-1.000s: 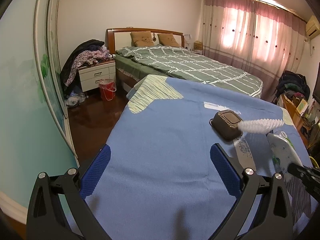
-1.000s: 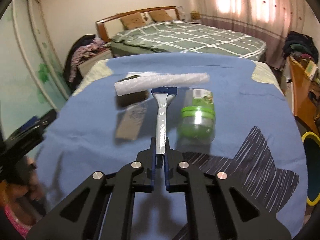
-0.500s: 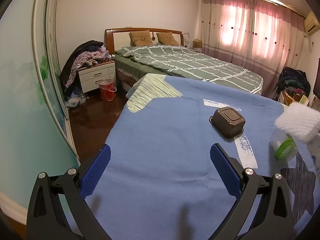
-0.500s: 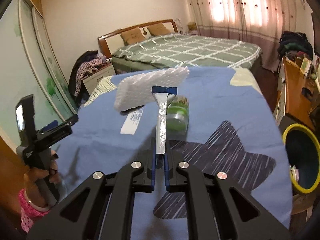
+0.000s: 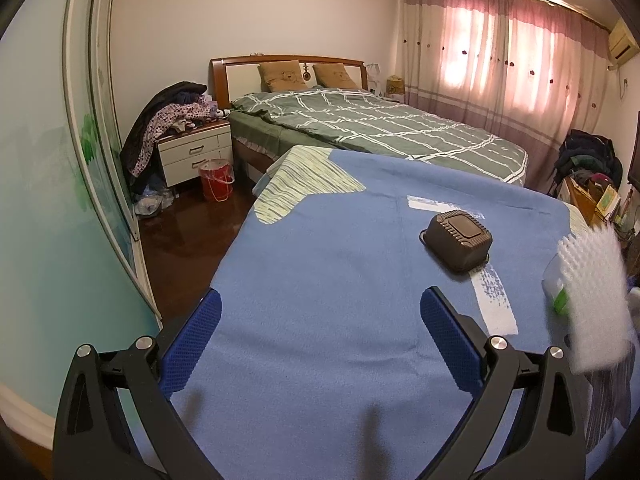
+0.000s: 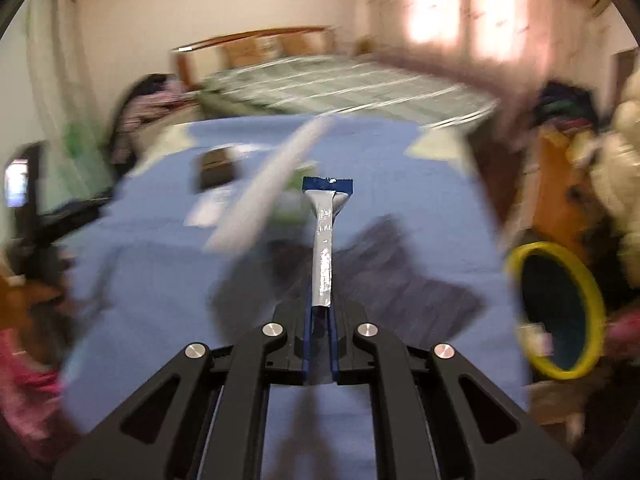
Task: Collect trash
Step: 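Carry the foam brush into the yellow-rimmed bin and open the right gripper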
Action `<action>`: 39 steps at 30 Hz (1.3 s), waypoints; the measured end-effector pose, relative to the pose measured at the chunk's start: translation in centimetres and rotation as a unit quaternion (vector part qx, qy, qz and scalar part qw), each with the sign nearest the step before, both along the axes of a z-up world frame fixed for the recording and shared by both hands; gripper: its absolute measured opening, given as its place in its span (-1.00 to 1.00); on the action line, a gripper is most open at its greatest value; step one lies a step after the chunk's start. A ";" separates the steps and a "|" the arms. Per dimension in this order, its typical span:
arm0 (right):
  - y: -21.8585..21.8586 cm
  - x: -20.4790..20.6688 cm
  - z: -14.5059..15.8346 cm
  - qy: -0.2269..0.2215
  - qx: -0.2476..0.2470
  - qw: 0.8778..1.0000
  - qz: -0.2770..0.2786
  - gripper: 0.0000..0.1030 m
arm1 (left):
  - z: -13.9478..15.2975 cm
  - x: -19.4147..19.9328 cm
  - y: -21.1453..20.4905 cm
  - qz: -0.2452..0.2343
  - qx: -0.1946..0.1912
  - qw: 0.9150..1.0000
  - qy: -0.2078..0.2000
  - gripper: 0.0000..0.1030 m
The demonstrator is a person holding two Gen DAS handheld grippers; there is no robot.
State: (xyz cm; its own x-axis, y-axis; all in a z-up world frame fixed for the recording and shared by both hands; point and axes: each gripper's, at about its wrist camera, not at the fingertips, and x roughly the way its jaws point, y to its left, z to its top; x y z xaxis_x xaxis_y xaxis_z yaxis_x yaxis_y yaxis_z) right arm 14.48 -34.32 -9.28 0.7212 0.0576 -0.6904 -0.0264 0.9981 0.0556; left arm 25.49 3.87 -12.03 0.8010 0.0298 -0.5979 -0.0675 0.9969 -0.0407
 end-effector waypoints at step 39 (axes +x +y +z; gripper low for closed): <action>-25.2 0.3 -7.4 0.052 0.052 0.930 -0.359 -0.30 | 3.5 -3.5 -14.0 -0.172 -0.016 0.985 0.024 0.90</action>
